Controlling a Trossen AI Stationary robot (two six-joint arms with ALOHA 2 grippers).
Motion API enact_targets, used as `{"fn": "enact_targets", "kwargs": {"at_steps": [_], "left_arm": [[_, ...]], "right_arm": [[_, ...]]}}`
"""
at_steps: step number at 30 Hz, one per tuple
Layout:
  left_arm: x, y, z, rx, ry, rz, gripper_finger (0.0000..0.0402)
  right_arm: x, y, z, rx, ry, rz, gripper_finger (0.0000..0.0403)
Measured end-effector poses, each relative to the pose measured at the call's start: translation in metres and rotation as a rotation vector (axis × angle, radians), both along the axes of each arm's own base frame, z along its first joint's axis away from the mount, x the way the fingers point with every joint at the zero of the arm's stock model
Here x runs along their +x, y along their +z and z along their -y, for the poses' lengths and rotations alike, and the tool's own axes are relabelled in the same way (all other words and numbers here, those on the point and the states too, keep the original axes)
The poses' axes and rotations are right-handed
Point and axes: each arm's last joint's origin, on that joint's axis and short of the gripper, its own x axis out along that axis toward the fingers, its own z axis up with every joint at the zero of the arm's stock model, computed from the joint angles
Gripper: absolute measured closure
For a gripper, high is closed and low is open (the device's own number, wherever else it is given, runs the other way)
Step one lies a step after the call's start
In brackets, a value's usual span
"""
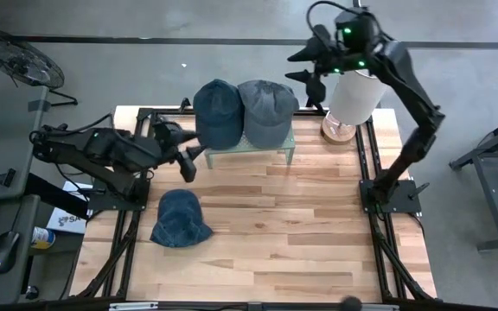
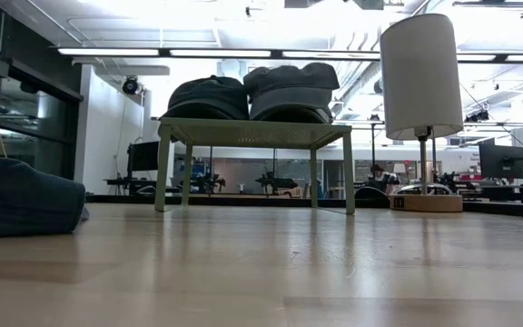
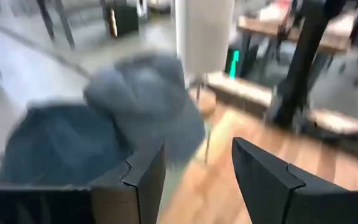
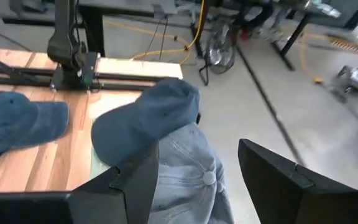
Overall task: Pick & Place hat
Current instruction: Stack the blue cap on the blue cap on the shelf
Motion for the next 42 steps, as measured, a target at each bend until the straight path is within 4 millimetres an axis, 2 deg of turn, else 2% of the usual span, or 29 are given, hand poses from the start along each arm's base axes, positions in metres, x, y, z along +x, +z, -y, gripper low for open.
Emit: {"fn": "enact_targets", "kwargs": {"at_steps": [8, 12, 18, 21, 26, 32, 37, 42], "left_arm": [[-0.007, -0.04, 0.005, -0.241, -0.14, -0.383, 0.0223], [-0.008, -0.057, 0.01, -0.332, -0.196, -0.571, 0.0223], [-0.005, -0.095, 0.025, -0.361, -0.257, -0.781, 0.0223], [-0.008, -0.115, 0.03, -0.429, -0.162, -0.82, 0.0223], [-0.018, -0.153, 0.026, -0.554, 0.092, -0.877, 0.0223], [-0.025, -0.194, 0.032, -0.846, 0.3, -0.908, 0.0223], [-0.026, -0.209, 0.052, -1.074, 0.391, -0.827, 0.0223], [-0.034, -0.212, 0.067, -1.119, 0.514, -0.78, 0.0223]], "right_arm": [[-0.023, 0.03, -0.051, -0.03, -0.048, 0.085, 0.019], [-0.026, 0.035, -0.071, -0.005, -0.048, 0.103, 0.0193], [-0.019, 0.033, -0.098, 0.1, -0.007, 0.085, 0.0194], [-0.014, 0.029, -0.112, 0.171, 0.002, 0.062, 0.0194], [-0.008, 0.027, -0.14, 0.234, 0.027, 0.038, 0.0194], [-0.004, 0.027, -0.172, 0.28, 0.13, 0.029, 0.0194], [-0.004, 0.027, -0.194, 0.284, 0.211, 0.017, 0.0194], [-0.005, 0.026, -0.213, 0.304, 0.274, -0.001, 0.0194]]}}
